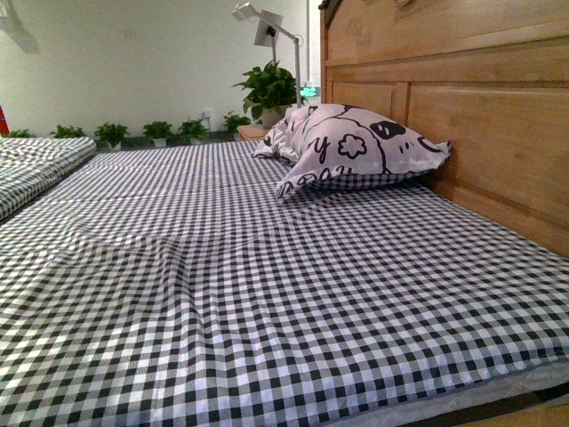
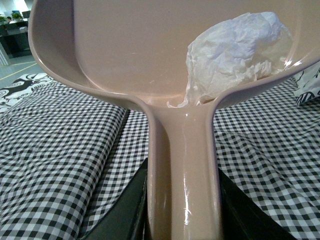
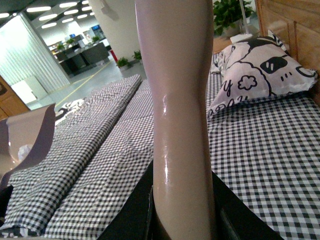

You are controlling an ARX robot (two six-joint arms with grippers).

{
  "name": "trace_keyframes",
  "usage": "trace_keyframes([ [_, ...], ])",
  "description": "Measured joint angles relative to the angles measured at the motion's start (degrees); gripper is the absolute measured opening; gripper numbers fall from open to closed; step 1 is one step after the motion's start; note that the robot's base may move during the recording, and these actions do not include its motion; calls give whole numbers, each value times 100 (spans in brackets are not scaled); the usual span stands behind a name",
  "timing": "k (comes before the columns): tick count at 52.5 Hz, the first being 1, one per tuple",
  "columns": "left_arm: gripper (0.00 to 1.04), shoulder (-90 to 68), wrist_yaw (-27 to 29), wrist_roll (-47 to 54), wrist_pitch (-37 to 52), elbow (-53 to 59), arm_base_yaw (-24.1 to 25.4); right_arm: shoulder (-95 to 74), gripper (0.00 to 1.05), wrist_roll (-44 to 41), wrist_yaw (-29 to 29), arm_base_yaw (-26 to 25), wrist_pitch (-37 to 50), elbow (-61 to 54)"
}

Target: Clean up trash

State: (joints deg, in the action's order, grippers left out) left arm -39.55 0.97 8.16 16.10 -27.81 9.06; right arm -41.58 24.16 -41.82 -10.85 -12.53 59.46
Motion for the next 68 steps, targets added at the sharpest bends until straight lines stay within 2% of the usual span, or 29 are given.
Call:
trace_keyframes([
  [15,27,863,238,-372,-457,330,-186,431,20,205,337,-59,-111,-125],
  [23,27,1069,343,-531,-540,420,-225,675,20,131,885,195,-234,-286],
  [68,27,1069,343,-551,-540,420,-234,686,20,44,916,238,-247,-297],
])
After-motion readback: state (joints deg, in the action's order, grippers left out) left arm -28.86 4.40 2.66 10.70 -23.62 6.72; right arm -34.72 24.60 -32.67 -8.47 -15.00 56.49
